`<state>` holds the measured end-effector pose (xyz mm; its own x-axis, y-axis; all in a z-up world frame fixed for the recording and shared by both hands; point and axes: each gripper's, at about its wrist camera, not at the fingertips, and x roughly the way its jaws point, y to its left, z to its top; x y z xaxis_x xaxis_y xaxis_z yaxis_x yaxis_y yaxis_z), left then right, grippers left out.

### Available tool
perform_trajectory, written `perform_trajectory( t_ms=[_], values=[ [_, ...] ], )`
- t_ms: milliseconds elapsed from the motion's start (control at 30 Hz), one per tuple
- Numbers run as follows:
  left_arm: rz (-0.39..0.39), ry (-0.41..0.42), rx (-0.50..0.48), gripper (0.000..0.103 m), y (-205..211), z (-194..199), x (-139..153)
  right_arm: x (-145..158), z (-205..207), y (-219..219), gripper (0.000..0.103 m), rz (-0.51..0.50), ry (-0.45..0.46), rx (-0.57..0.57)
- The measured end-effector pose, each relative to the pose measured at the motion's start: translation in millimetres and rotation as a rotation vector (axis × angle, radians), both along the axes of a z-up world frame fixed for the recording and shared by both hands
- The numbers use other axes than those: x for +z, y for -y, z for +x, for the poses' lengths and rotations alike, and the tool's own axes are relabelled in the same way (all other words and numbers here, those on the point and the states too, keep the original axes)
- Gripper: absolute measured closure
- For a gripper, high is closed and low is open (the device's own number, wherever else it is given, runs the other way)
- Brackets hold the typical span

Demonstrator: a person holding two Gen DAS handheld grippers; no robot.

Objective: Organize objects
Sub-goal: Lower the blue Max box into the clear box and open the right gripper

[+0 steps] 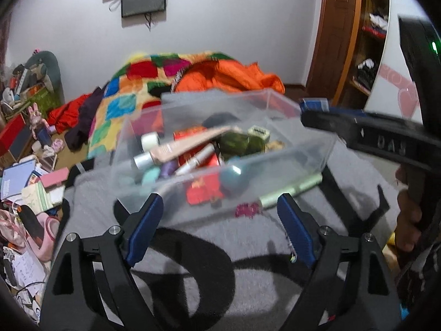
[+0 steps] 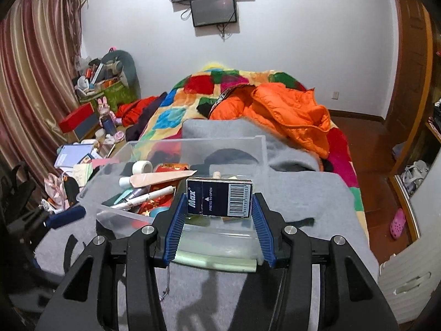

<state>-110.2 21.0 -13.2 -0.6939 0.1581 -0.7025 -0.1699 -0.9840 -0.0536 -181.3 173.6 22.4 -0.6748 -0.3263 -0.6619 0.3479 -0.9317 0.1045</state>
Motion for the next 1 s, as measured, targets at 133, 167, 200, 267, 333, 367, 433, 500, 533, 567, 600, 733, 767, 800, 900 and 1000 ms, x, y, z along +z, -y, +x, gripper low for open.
perform_trajectory(
  t_ms=[133,167,200,267,333,367,433,500,533,567,600,733,767,800,900,1000],
  values=[
    [0.044,0.095,-0.035,0.018,2,-7,-19,-12,-5,5,0.059,0.017,0.028,0.011],
    [0.053,0.112,-0.043,0.018,1,-8,-23,-13,-6,6,0.059,0.020,0.032,0.014],
    [0.055,0.124,-0.048,0.018,0,-10,-25,-15,-8,7,0.059,0.023,0.035,0.017],
    [0.048,0.147,-0.061,0.018,-4,-12,-31,-18,-10,10,0.059,0.030,0.041,0.022],
    [0.046,0.165,-0.077,0.018,-9,-16,-34,-20,-13,12,0.058,0.035,0.044,0.025],
    [0.049,0.177,-0.089,0.018,-11,-18,-35,-21,-13,13,0.058,0.037,0.045,0.026],
    [0.045,0.200,-0.104,0.018,-17,-21,-37,-21,-14,14,0.058,0.040,0.045,0.031],
    [0.019,0.226,-0.107,0.018,-23,-26,-40,-21,-14,14,0.058,0.040,0.046,0.036],
    [0.009,0.236,-0.111,0.018,-26,-29,-42,-21,-14,13,0.058,0.038,0.048,0.038],
    [0.001,0.246,-0.116,0.018,-29,-31,-43,-21,-14,13,0.058,0.037,0.050,0.042],
    [-0.005,0.258,-0.122,0.018,-32,-33,-44,-21,-14,12,0.058,0.034,0.052,0.045],
    [-0.032,0.282,-0.142,0.018,-42,-38,-49,-20,-14,10,0.050,0.023,0.060,0.056],
    [-0.041,0.279,-0.145,0.021,-44,-38,-49,-20,-13,10,0.049,0.021,0.060,0.059],
    [-0.041,0.276,-0.149,0.022,-46,-38,-49,-19,-12,10,0.049,0.023,0.058,0.058],
    [-0.032,0.267,-0.146,0.032,-45,-38,-48,-16,-8,6,0.048,0.008,0.064,0.071],
    [-0.025,0.253,-0.139,0.045,-43,-35,-47,-11,0,-2,0.047,-0.012,0.061,0.088]
  ],
)
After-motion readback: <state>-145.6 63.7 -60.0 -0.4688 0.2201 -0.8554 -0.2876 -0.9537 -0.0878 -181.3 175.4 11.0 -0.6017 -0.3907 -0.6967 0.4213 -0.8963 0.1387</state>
